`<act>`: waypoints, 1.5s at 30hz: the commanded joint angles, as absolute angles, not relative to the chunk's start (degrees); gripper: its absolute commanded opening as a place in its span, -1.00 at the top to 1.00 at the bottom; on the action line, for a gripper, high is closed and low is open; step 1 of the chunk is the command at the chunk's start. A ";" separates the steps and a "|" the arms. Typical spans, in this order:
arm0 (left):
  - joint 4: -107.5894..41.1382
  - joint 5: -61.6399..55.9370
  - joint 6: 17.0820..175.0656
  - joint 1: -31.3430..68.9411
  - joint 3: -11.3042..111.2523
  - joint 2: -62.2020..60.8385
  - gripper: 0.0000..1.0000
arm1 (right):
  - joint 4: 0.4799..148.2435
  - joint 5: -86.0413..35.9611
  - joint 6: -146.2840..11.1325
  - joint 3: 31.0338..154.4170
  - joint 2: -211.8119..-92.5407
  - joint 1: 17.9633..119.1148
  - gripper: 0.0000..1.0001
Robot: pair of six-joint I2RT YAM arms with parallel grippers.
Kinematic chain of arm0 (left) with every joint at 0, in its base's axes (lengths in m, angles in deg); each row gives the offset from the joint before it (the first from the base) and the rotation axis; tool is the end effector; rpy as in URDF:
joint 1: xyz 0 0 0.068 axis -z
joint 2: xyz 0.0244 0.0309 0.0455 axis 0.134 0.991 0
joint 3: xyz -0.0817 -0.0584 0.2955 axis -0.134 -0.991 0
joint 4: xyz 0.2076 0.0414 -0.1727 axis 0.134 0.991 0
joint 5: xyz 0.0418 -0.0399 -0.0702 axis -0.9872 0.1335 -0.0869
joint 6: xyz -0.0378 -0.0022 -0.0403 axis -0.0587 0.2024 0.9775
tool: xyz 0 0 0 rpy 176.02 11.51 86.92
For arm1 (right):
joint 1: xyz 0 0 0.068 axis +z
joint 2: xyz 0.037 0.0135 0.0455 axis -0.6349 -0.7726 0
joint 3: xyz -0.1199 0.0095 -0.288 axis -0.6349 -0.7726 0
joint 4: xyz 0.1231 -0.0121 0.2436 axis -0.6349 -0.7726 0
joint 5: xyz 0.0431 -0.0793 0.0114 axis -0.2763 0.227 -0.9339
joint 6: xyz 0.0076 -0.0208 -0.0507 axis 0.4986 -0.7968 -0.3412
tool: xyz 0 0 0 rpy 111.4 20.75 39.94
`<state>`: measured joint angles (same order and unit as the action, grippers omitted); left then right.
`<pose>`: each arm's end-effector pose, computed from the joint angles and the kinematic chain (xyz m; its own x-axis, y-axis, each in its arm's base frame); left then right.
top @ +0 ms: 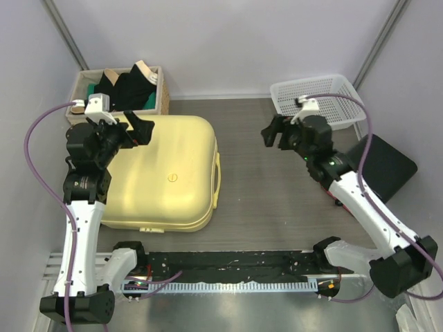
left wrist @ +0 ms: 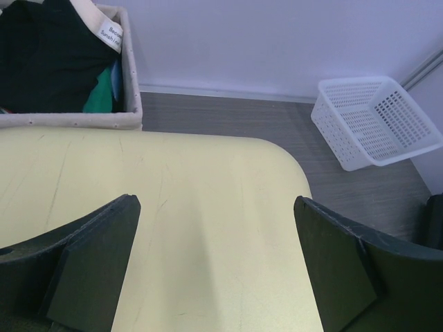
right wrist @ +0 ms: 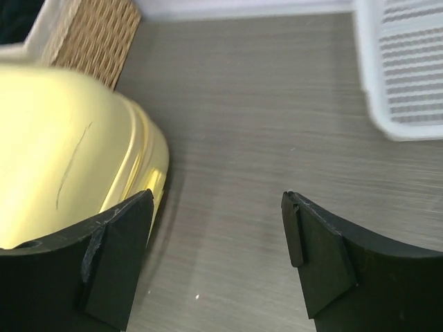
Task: Open, take out, and arrange the luggage
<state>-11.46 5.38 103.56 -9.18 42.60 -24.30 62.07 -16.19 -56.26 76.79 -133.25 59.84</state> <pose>0.1787 -0.0061 0.4563 -0.1934 -0.3184 -0.9280 0.2052 0.9118 -0.3556 0.2302 0.0850 0.4021 -0.3383 0.2060 -0.9182 -0.2363 0.9259 0.2948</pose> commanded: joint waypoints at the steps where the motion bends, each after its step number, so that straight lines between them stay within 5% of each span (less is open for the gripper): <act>1: -12.84 4.54 101.02 -9.55 42.76 -24.76 -0.99 | 59.32 -5.81 -57.35 81.07 -139.90 69.89 -0.64; 14: -11.52 -0.74 99.87 -9.46 42.05 -24.32 -0.99 | 70.73 -23.45 -43.72 71.23 -152.39 76.23 -0.36; 33: -11.26 -4.61 98.73 -9.46 41.53 -25.11 -0.99 | 79.62 -25.40 -36.86 69.82 -163.47 83.53 -0.23; 45: -11.17 -5.93 98.29 -9.46 40.65 -25.90 -1.00 | 78.65 -12.05 -32.47 71.67 -168.30 84.15 0.43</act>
<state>-10.28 -4.46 99.17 -9.22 41.31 -24.39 78.18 -21.02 -34.29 69.67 -165.59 84.49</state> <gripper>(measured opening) 0.996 0.345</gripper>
